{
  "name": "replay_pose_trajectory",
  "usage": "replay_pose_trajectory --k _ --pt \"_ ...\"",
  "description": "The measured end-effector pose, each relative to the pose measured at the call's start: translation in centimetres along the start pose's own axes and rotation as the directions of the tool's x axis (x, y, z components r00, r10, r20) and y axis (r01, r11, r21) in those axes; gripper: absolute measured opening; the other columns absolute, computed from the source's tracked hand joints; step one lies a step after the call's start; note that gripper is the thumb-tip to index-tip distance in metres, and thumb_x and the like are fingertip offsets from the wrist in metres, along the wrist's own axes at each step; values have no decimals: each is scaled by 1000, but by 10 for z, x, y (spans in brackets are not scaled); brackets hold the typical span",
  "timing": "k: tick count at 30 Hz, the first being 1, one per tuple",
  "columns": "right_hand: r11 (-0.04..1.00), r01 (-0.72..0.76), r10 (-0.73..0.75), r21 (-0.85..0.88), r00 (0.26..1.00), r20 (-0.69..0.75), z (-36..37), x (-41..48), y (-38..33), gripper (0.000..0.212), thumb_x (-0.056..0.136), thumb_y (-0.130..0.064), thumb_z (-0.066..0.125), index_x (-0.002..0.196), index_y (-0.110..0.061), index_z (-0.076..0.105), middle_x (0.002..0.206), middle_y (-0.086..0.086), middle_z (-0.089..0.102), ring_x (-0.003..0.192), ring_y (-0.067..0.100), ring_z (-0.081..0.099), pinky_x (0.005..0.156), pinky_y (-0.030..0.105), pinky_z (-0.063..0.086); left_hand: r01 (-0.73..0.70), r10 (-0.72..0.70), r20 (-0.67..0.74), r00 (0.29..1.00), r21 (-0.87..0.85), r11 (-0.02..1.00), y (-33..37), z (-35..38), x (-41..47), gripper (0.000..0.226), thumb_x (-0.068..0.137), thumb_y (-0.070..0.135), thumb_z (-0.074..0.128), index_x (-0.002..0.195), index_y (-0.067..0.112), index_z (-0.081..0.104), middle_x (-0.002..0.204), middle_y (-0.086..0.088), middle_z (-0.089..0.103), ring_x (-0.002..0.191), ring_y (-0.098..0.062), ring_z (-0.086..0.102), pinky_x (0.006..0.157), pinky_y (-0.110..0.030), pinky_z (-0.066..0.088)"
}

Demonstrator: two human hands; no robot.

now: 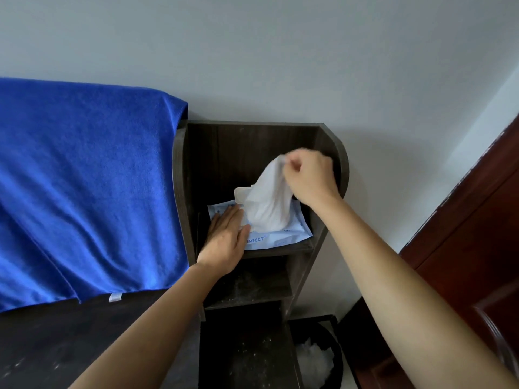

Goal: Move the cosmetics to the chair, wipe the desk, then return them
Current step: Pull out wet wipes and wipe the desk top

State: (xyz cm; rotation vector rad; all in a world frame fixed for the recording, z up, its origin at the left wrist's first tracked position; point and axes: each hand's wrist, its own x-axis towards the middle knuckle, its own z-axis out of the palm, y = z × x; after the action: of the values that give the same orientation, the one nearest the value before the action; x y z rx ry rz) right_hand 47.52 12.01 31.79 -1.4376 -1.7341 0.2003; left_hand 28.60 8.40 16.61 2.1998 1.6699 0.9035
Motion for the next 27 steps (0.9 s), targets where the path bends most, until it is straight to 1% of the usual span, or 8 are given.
replay_pose_trajectory --k 4,8,11,14,17,20,24,27 --pt "990 -142 139 5 980 141 12 -10 18 19 91 -15 60 89 -14 79 85 1 76 78 10 68 58 3 42 42 -44 -24 999 -90 995 1 -5 -2 52 103 24 45 151 9 34 158 -8 33 148 -19 23 119 -24 10" --pt "973 -206 186 107 967 176 14 -11 18 23 93 -35 63 72 -30 71 72 -13 70 68 -3 62 58 12 39 74 -99 -88 991 -250 965 6 -9 -5 47 101 20 47 147 12 41 148 -4 44 139 -19 37 113 -24 25" --pt "966 -180 146 183 972 186 14 -14 15 15 97 -36 61 86 -30 70 81 -17 68 78 -2 62 64 13 42 61 -136 -183 974 -366 929 16 -13 -4 40 99 25 49 139 21 49 129 11 51 120 -7 48 101 -29 42" --pt "960 -113 77 255 986 146 13 -15 12 12 100 -30 58 103 -24 68 92 -19 65 89 -2 61 72 12 46 65 -163 -223 961 -389 919 28 -17 5 45 94 32 60 137 22 50 130 12 54 111 5 50 93 -19 46" --pt "945 -108 52 308 981 185 11 -12 10 14 102 -27 56 111 -24 65 102 -11 66 96 7 63 72 20 55 50 -167 -225 960 -448 892 41 -24 18 51 89 29 68 136 25 50 129 11 58 117 -5 53 91 -26 50" --pt "923 -139 55 357 970 237 10 -10 9 15 102 -26 56 114 -24 65 104 -7 68 93 11 66 62 17 56 0 -135 -239 962 -490 872 54 -30 27 32 88 23 70 115 36 61 111 21 64 108 -3 56 85 -26 50" --pt "908 -154 79 390 977 200 4 -8 9 12 102 -23 56 108 -25 67 94 -5 70 78 15 70 65 25 60 38 -110 -171 979 -376 926 48 -27 26 12 90 26 67 94 37 65 93 14 61 92 -2 54 72 -18 41" --pt "850 -121 164 514 986 -41 -7 1 -2 14 103 -26 52 101 -24 66 82 -4 68 63 8 67 62 27 57 65 -90 -126 988 -196 979 29 -22 14 8 90 21 65 90 29 68 82 11 60 82 -6 53 74 -25 46"
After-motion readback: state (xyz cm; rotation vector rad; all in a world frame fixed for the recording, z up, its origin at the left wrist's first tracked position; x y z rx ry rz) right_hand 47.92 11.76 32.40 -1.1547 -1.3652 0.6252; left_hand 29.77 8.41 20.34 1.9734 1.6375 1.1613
